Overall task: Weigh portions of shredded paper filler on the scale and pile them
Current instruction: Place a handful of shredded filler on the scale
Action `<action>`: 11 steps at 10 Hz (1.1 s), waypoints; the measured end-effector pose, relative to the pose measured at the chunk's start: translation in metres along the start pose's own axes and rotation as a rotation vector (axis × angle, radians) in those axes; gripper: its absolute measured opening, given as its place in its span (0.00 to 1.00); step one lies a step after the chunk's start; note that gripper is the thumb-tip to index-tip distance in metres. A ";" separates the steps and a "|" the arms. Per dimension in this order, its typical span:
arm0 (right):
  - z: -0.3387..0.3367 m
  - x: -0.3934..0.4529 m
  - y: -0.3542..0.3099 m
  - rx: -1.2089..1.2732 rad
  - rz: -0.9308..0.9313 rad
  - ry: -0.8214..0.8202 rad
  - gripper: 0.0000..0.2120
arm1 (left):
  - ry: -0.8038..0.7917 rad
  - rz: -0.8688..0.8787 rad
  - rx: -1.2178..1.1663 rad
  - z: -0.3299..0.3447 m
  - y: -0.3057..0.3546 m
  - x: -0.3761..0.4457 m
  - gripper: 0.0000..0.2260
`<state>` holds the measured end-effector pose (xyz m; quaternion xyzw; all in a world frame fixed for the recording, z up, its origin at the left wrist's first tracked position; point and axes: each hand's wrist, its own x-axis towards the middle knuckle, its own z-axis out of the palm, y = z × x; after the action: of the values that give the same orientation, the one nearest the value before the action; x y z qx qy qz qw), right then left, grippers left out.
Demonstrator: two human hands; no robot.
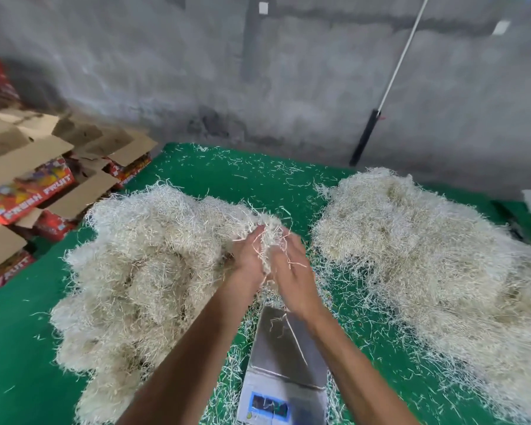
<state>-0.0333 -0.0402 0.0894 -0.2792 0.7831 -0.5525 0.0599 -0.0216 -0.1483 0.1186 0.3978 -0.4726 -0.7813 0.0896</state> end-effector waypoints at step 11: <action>-0.076 0.018 -0.024 -0.287 -0.322 0.112 0.20 | -0.545 -0.269 -0.197 0.038 0.006 -0.036 0.11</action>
<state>-0.0702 0.0081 0.1436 -0.3754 0.8010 -0.4525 -0.1130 -0.0258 -0.1078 0.1519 0.2225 -0.3443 -0.9059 -0.1063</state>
